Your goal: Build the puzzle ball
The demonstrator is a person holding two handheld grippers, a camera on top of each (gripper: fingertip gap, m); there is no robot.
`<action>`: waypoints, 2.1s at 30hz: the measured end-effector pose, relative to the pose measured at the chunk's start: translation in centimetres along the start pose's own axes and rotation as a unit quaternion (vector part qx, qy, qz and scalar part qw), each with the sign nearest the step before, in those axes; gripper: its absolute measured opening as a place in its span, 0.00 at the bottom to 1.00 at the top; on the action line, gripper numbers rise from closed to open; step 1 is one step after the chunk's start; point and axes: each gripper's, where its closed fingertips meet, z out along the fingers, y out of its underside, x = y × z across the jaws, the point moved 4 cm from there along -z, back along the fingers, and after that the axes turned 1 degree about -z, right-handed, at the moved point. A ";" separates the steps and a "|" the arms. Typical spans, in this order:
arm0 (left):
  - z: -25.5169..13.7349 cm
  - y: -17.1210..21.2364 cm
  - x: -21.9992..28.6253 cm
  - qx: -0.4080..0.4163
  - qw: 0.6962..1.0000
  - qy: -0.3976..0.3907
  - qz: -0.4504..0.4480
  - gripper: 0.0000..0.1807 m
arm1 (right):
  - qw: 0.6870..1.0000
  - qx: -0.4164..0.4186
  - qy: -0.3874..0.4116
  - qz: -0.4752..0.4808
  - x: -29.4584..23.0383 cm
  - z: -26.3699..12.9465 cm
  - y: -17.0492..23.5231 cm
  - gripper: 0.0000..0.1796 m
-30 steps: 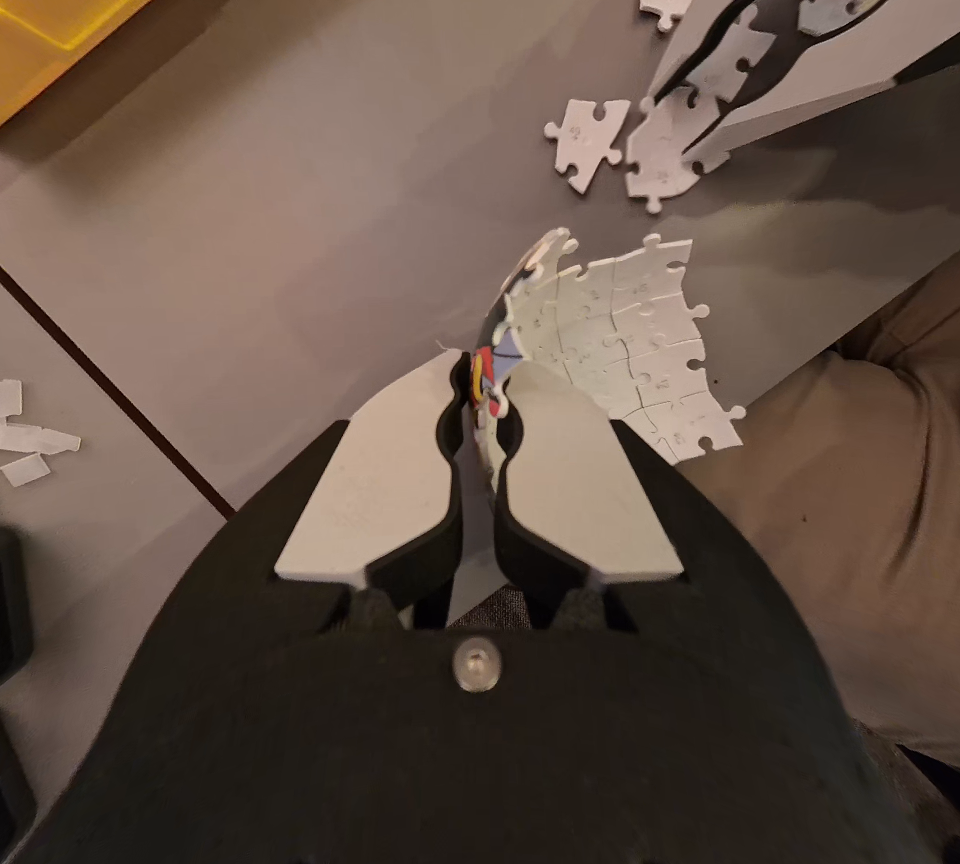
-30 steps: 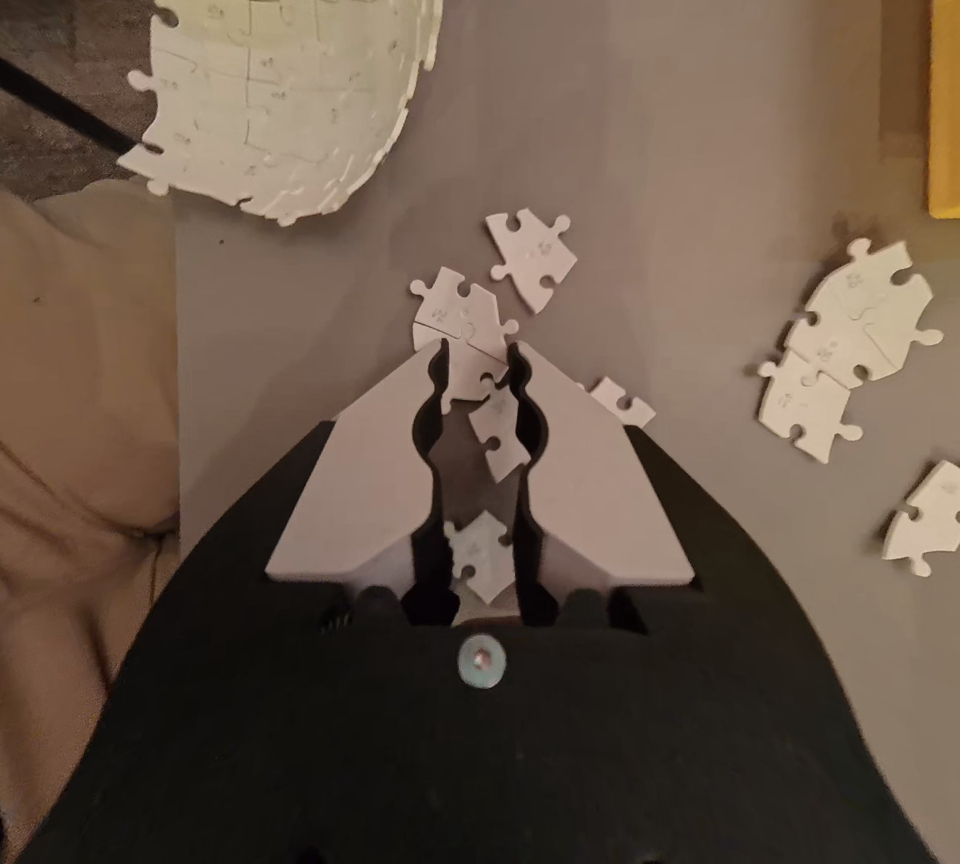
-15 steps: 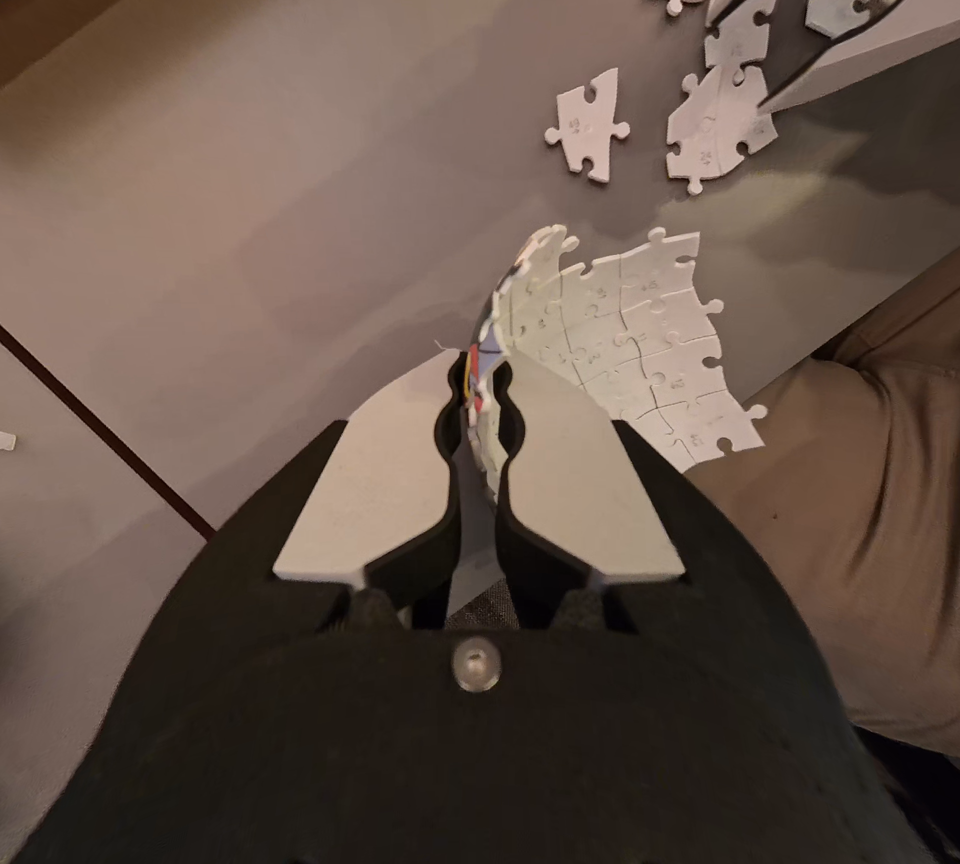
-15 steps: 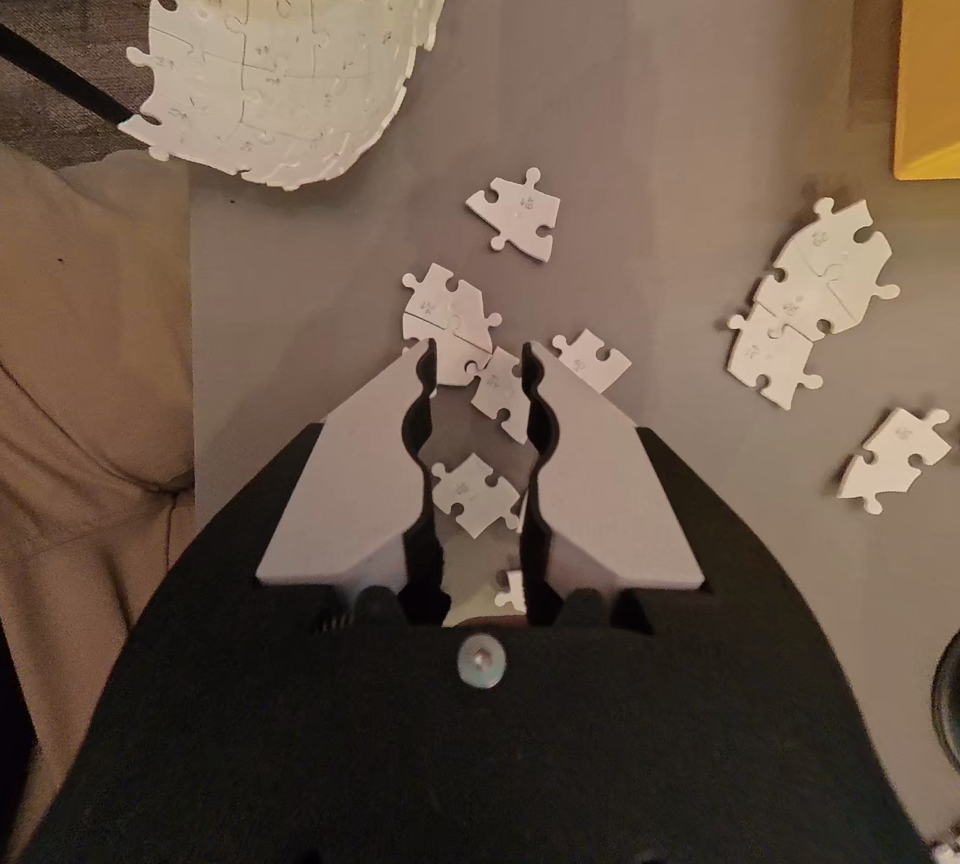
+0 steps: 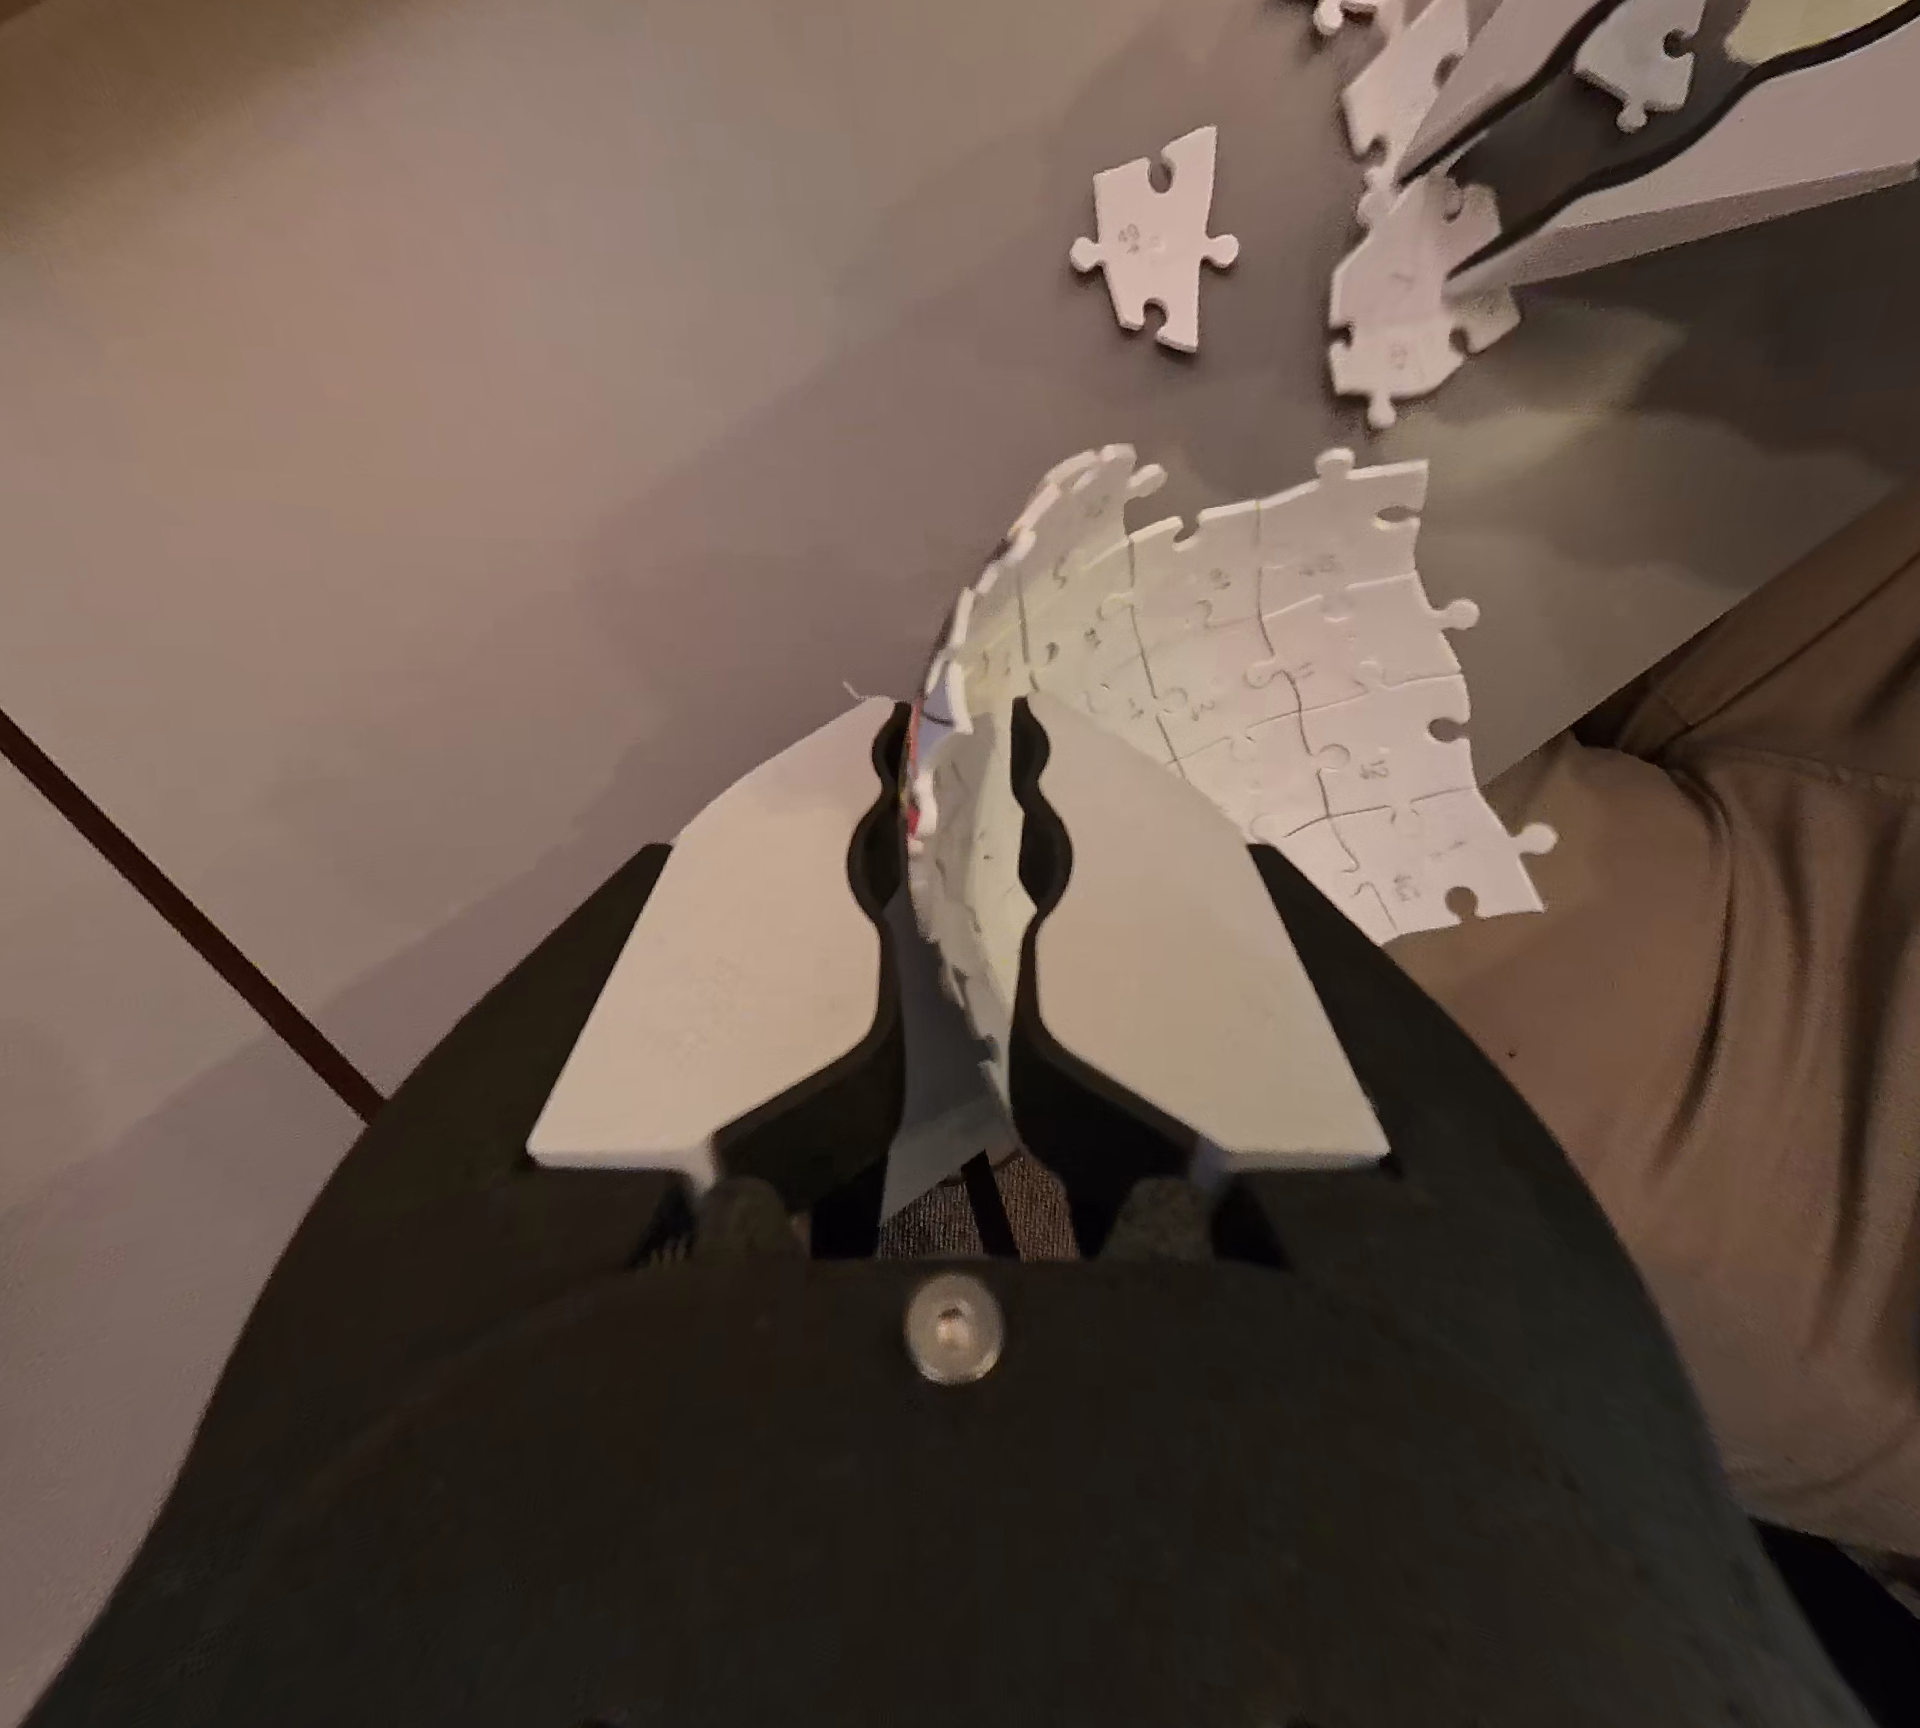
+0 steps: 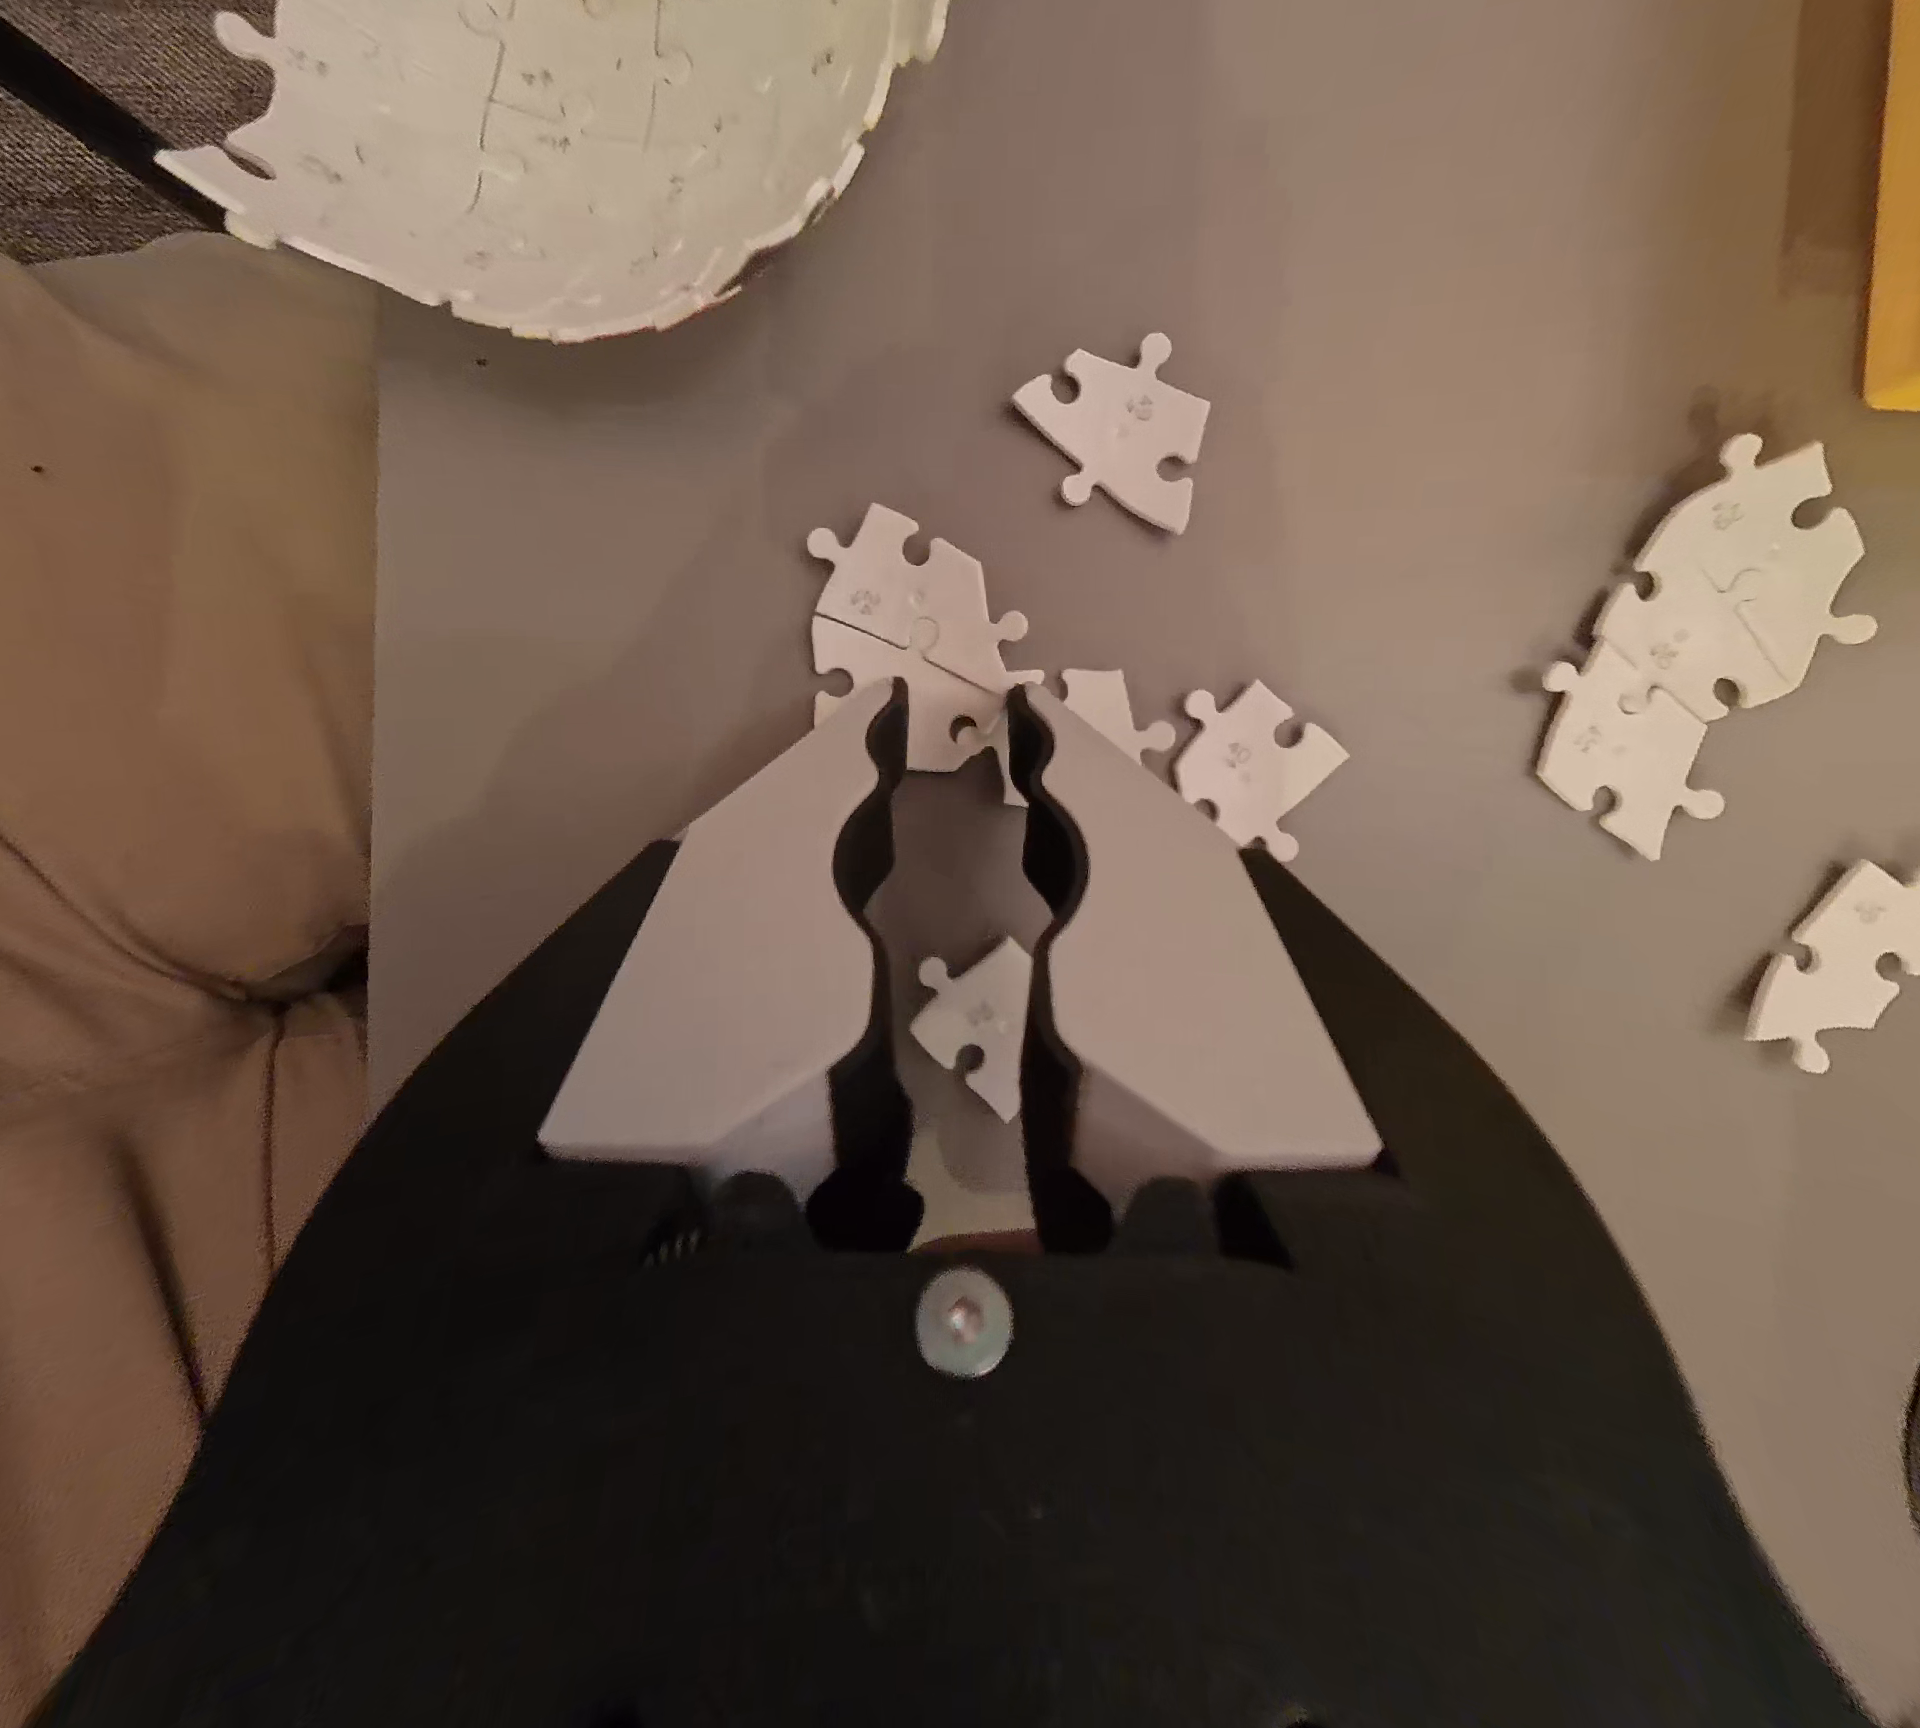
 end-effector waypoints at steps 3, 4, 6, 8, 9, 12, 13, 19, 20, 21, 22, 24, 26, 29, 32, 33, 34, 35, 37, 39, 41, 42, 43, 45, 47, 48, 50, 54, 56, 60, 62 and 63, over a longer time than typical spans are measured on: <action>0.0 -0.1 0.2 0.003 1.000 0.003 0.001 0.11 | 1.000 0.003 0.001 -0.004 -0.2 0.1 -0.2 0.09; 0.0 -0.1 0.2 0.004 1.000 0.002 0.001 0.11 | 1.000 0.004 0.002 -0.005 -0.3 0.1 -0.2 0.08; 0.0 0.0 0.3 0.006 1.000 0.003 0.002 0.12 | 1.000 0.013 0.002 -0.001 -0.3 0.1 -0.4 0.05; -0.1 0.0 0.4 0.014 1.000 0.004 0.003 0.14 | 1.000 0.016 0.000 0.001 -0.4 0.0 -0.3 0.04; -0.2 0.0 0.5 0.019 1.000 0.007 0.004 0.14 | 1.000 0.017 0.000 0.001 -0.4 0.0 -0.3 0.04; -0.6 0.0 0.6 0.034 0.999 0.011 0.004 0.17 | 1.000 0.023 0.000 0.007 -0.3 -0.2 -0.4 0.02; -0.9 -0.1 0.6 0.042 0.999 0.015 0.002 0.18 | 1.000 0.024 -0.003 0.009 -0.4 -0.3 -0.4 0.02; -2.5 -0.2 0.5 0.079 0.997 0.010 0.004 0.22 | 0.999 0.039 -0.008 0.017 -0.7 -0.7 -0.5 0.00; -2.8 -0.2 0.4 0.084 0.996 0.006 0.005 0.23 | 0.999 0.041 -0.010 0.017 -0.8 -0.7 -0.5 0.00; -3.1 -0.3 0.3 0.090 0.996 0.004 0.005 0.23 | 0.999 0.045 -0.012 0.018 -0.9 -0.8 -0.6 0.00; -3.4 -0.3 0.3 0.097 0.995 0.001 0.005 0.23 | 0.998 0.050 -0.016 0.021 -1.0 -0.9 -0.7 0.00; -3.9 -0.3 0.2 0.108 0.994 -0.003 0.006 0.24 | 0.998 0.056 -0.019 0.025 -1.1 -1.1 -0.8 0.00; -4.2 -0.2 0.1 0.112 0.994 -0.008 0.006 0.24 | 0.997 0.062 -0.022 0.027 -1.1 -1.4 -0.9 0.00; -4.6 -0.1 0.0 0.121 0.993 -0.010 0.003 0.25 | 0.997 0.071 -0.025 0.031 -0.8 -1.9 -1.1 0.00; -4.8 0.0 -0.1 0.124 0.992 -0.021 0.002 0.25 | 0.996 0.078 -0.026 0.033 -0.4 -2.5 -1.2 0.00; -4.9 0.0 -0.1 0.124 0.992 -0.026 0.005 0.25 | 0.996 0.079 -0.026 0.033 -0.4 -2.6 -1.2 0.00; -4.9 -0.1 0.0 0.126 0.991 -0.034 0.009 0.24 | 0.996 0.080 -0.027 0.034 -0.3 -2.7 -1.2 0.00; -5.0 -0.2 0.1 0.126 0.991 -0.042 0.014 0.23 | 0.995 0.083 -0.030 0.035 -0.3 -2.8 -1.3 0.00; -5.1 -0.4 0.5 0.118 0.990 -0.064 0.034 0.22 | 0.994 0.092 -0.041 0.038 -0.2 -3.1 -1.5 0.00; -5.1 -0.8 1.1 0.107 0.989 -0.081 0.057 0.21 | 0.993 0.102 -0.049 0.039 -0.1 -3.5 -1.9 0.00; -5.3 -1.0 1.2 0.093 0.988 -0.100 0.066 0.22 | 0.992 0.108 -0.052 0.037 0.3 -4.0 -2.2 0.00; -5.4 -1.1 1.2 0.091 0.988 -0.105 0.073 0.22 | 0.992 0.110 -0.053 0.034 0.6 -4.3 -2.4 0.00; -5.6 -1.1 1.0 0.094 0.987 -0.108 0.072 0.22 | 0.992 0.111 -0.052 0.030 0.9 -4.6 -2.6 0.00; -5.7 -0.8 0.2 0.092 0.989 -0.104 0.048 0.24 | 0.992 0.112 -0.050 0.016 1.4 -5.3 -3.3 0.00; -5.5 -0.4 -0.6 0.097 0.990 -0.094 0.035 0.24 | 0.992 0.112 -0.053 -0.006 1.8 -6.0 -4.3 0.00; -5.4 -0.4 -0.6 0.102 0.991 -0.083 0.034 0.25 | 0.992 0.110 -0.057 -0.020 1.9 -6.2 -4.8 0.00; -5.0 -0.5 -0.7 0.110 0.991 -0.061 0.041 0.26 | 0.990 0.106 -0.068 -0.056 1.9 -6.5 -6.1 0.00; -4.2 -0.9 -1.3 0.090 0.993 -0.039 0.072 0.27 | 0.985 0.070 -0.080 -0.137 2.3 -6.2 -8.5 0.00; -3.9 -1.5 -1.5 0.089 0.992 -0.020 0.090 0.28 | 0.980 0.050 -0.089 -0.170 2.4 -5.7 -9.7 0.00; -4.5 -3.8 -0.9 0.145 0.982 0.035 0.111 0.23 | 0.967 0.056 -0.115 -0.222 2.0 -5.6 -12.1 0.00; -5.0 -4.8 -0.2 0.172 0.975 0.061 0.125 0.20 | 0.963 0.050 -0.109 -0.242 2.1 -5.6 -12.8 0.00; -5.1 -5.0 0.1 0.174 0.973 0.069 0.132 0.16 | 0.961 0.047 -0.103 -0.252 2.2 -5.7 -13.0 0.00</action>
